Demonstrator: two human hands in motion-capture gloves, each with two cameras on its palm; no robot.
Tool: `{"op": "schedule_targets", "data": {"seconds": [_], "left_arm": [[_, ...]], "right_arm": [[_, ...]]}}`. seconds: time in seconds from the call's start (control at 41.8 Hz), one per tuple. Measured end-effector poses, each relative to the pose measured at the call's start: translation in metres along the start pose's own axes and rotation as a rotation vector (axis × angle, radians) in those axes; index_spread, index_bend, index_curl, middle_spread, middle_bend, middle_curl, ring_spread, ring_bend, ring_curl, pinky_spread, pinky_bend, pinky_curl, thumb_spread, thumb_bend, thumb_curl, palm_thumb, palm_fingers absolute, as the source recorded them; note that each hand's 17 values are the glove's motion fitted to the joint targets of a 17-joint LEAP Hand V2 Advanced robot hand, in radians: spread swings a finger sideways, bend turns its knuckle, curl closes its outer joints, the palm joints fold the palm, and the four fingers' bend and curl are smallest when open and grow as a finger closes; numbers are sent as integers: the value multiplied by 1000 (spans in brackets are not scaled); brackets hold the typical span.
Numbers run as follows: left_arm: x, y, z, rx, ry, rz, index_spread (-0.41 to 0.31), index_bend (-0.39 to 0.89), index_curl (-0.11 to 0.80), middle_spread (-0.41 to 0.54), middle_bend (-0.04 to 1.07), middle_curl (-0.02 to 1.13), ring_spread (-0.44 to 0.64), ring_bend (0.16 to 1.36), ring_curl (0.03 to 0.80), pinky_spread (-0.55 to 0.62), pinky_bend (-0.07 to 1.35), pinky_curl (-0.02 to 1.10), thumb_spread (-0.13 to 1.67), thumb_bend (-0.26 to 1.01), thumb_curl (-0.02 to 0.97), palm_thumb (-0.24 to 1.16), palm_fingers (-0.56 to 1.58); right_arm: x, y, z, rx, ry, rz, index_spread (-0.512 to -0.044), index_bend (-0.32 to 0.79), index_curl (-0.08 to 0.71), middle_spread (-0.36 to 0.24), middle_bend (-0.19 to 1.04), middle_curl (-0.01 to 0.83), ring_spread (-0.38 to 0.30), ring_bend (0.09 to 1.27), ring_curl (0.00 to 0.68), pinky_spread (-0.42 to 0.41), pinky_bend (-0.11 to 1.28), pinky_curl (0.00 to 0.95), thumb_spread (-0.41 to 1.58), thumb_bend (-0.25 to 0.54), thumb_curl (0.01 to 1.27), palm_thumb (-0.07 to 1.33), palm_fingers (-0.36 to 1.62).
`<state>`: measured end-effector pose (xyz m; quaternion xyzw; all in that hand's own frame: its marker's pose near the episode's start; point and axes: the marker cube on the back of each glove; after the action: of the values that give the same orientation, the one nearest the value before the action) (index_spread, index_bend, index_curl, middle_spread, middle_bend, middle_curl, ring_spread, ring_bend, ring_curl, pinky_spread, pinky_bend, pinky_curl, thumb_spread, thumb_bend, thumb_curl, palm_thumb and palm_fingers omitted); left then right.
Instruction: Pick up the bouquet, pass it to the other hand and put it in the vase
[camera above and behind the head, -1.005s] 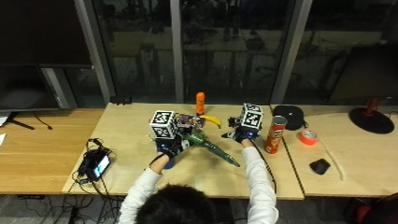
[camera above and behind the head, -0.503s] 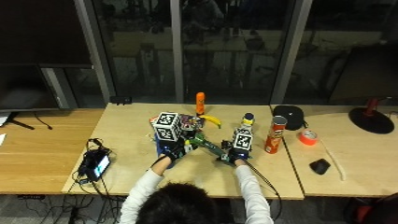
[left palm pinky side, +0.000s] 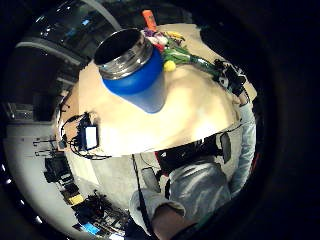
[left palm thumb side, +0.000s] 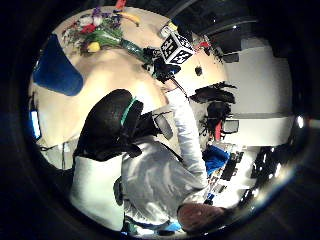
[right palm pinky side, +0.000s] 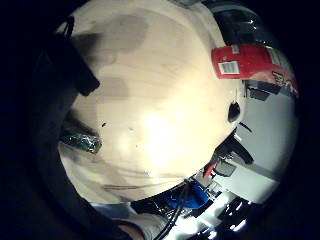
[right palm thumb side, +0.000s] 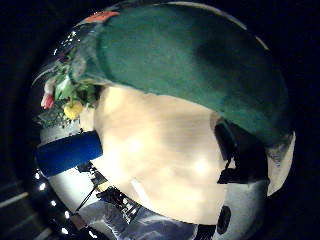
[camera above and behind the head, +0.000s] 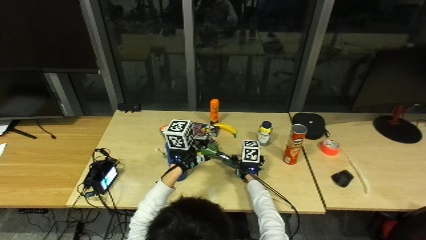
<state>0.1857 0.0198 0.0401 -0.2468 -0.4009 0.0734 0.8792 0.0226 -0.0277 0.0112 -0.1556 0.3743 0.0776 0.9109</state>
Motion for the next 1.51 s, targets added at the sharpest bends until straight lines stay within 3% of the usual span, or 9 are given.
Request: {"op": "schedule_targets", "data": {"seconds": [0.12,0.215,0.311,0.431,0.646,0.91,1.173,1.412,1.508], "left_arm": [[-1,-2,-1,-5,8,-5,69,140,287,279,185,335,332,553,289,261,364,372,1068,-26,321,408,331],[-5,-5,-2,-18,16,-19,69,136,286,273,190,337,323,555,290,261,364,373,1068,-25,322,406,337],[-10,-8,-5,-27,36,-35,61,144,290,270,184,337,321,561,292,255,358,373,1068,-25,323,401,344],[-20,-15,-11,-22,69,-67,55,146,291,267,192,341,317,557,292,251,350,372,1068,-24,324,400,364],[-33,-35,-40,82,189,-100,46,150,299,241,191,349,294,543,290,227,335,372,1076,-20,325,411,410],[-25,-68,-82,242,623,-54,67,111,288,236,184,354,276,550,298,217,338,380,1068,-26,325,413,389],[31,-79,-83,343,1087,130,108,72,249,262,182,352,277,600,315,213,390,397,1012,-26,339,420,314],[75,-97,-51,571,1062,179,133,60,179,330,180,331,300,711,336,269,522,418,950,-32,344,416,186],[86,-98,-52,577,1093,209,122,136,193,235,280,361,218,713,328,205,480,398,934,-33,344,413,417]], "right_arm": [[-4,4,-3,-80,-3,37,-226,336,311,-154,337,445,-197,602,387,-212,513,334,1047,98,417,978,1186],[-3,7,-10,-105,-18,63,-232,262,326,-179,370,467,-217,651,414,-255,533,345,1049,92,425,1005,1310],[0,-1,-21,79,-87,92,-236,152,327,-191,505,518,-219,776,453,-275,587,374,997,60,445,1008,1483],[4,-2,-42,334,-123,127,-231,322,391,-189,633,564,-211,819,483,-262,591,399,953,9,448,990,1561],[5,7,-88,439,-511,155,-217,422,473,-178,742,608,-200,899,521,-250,674,451,864,-9,495,1020,1477],[-18,0,-158,670,-1035,-1,-215,445,528,-170,798,626,-194,957,542,-236,725,487,767,-19,558,1042,1419],[-65,34,-184,723,-1339,-184,-216,443,564,-166,823,630,-191,980,546,-237,743,501,695,-22,610,1047,1398],[-106,38,-149,802,-1407,-290,-217,436,588,-158,834,630,-189,985,541,-232,748,507,675,-20,644,1052,1392],[-120,38,-141,896,-1395,-401,-218,429,595,-156,837,629,-189,988,540,-235,746,506,678,-23,651,1047,1389]]}}
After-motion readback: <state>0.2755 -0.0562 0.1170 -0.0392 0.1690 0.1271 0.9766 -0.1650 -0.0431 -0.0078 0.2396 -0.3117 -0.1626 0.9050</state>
